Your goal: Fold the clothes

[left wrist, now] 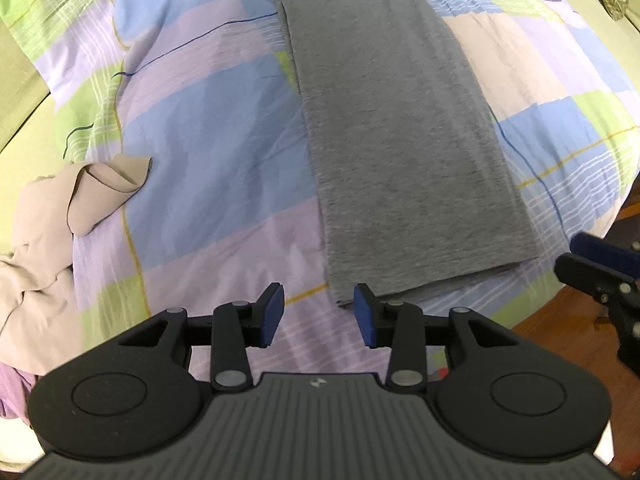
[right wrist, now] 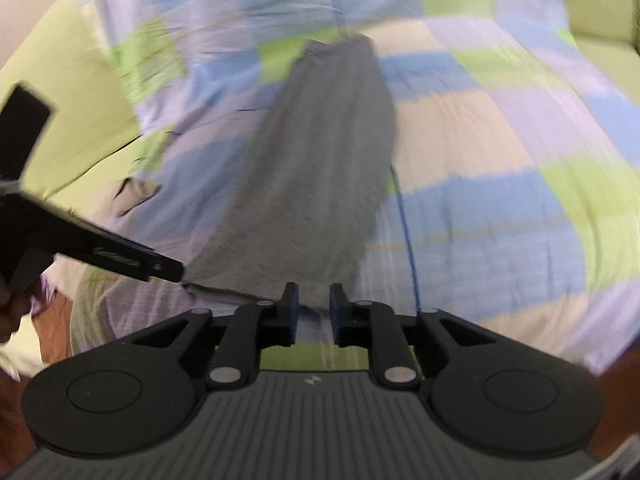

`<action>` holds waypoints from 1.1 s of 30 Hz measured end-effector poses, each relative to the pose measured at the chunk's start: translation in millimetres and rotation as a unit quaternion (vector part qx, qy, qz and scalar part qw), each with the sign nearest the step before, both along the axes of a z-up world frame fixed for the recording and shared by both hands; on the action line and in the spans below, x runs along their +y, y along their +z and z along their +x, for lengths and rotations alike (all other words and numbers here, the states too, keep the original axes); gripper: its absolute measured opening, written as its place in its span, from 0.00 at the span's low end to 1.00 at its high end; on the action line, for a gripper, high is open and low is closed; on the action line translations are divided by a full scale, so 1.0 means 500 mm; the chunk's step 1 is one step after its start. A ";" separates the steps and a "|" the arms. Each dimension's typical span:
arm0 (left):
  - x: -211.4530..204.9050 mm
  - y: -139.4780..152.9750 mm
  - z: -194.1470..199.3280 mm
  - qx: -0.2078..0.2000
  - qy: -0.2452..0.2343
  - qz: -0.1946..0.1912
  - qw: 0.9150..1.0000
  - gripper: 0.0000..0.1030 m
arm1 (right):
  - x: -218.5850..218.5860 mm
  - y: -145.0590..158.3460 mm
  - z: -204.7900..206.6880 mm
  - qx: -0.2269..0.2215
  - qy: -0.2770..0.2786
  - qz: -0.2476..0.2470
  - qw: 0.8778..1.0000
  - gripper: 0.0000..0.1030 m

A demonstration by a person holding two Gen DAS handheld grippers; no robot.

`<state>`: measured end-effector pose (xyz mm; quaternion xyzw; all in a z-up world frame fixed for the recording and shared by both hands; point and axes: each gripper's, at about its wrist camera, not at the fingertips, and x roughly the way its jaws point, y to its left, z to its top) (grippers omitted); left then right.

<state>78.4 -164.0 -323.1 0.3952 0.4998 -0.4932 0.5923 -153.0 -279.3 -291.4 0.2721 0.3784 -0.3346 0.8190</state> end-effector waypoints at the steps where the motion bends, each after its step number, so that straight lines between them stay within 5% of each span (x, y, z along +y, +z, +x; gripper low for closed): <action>1: 0.007 -0.003 0.006 -0.004 -0.002 -0.001 1.000 0.55 | 0.004 -0.001 0.009 0.003 0.015 -0.008 1.000 0.21; 7: 0.056 -0.012 0.035 -0.026 -0.062 -0.032 0.997 0.55 | 0.059 -0.041 0.122 0.051 0.178 -0.094 0.978 0.24; 13: 0.085 -0.027 0.016 -0.072 -0.184 -0.053 0.979 0.55 | 0.113 -0.113 0.206 0.127 0.340 -0.194 0.912 0.24; 16: 0.088 -0.025 -0.008 -0.073 -0.239 -0.071 0.966 0.55 | 0.132 -0.122 0.205 0.136 0.379 -0.211 0.891 0.24; 23: 0.090 -0.035 -0.047 -0.095 -0.321 -0.086 0.938 0.55 | 0.139 -0.122 0.209 0.136 0.388 -0.213 0.886 0.34; 26: 0.093 -0.040 -0.058 -0.090 -0.359 -0.110 0.923 0.55 | 0.120 -0.133 0.218 0.123 0.382 -0.198 0.894 0.14; 29: 0.102 -0.049 -0.075 -0.105 -0.407 -0.135 0.897 0.55 | 0.095 -0.127 0.215 0.100 0.367 -0.184 0.906 0.04; 33: 0.109 -0.080 -0.106 -0.177 -0.477 -0.178 0.843 0.56 | 0.083 -0.105 0.195 0.079 0.352 -0.173 0.916 0.04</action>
